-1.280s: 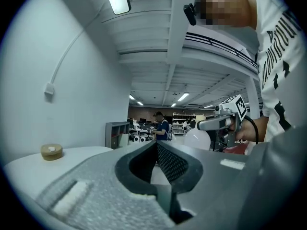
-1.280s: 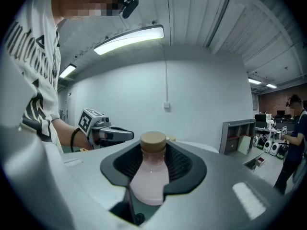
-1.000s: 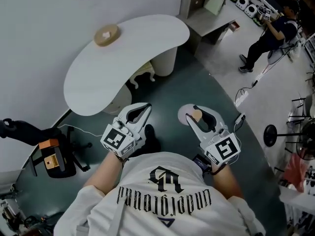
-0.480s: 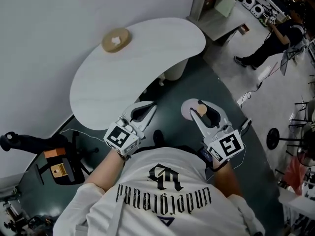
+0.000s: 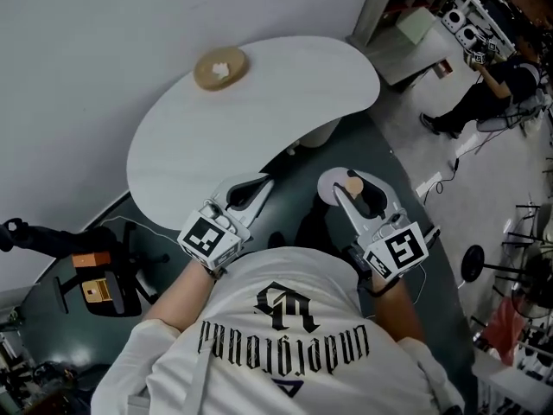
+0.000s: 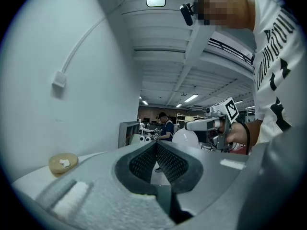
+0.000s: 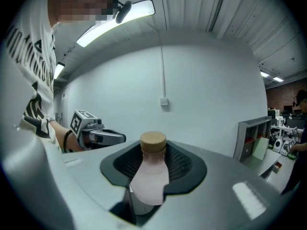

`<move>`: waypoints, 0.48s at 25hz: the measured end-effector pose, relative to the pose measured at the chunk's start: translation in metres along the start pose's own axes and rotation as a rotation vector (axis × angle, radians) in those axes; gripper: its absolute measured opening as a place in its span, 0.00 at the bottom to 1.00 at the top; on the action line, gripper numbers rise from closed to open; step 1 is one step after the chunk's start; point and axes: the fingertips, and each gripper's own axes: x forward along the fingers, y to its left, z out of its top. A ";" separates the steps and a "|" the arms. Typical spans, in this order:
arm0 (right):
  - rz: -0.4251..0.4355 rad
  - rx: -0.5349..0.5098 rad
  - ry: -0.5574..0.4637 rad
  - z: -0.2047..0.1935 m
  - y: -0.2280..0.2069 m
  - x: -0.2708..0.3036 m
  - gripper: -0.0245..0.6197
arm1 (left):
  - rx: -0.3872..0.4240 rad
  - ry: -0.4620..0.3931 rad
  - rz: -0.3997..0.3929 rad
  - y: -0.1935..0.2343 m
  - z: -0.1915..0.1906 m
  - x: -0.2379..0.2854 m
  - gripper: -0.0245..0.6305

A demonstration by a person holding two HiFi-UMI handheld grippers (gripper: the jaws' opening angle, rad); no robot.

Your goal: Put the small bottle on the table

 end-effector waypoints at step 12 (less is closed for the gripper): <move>0.115 -0.008 0.005 0.004 -0.063 0.074 0.25 | -0.021 0.008 0.130 0.068 0.000 0.036 0.05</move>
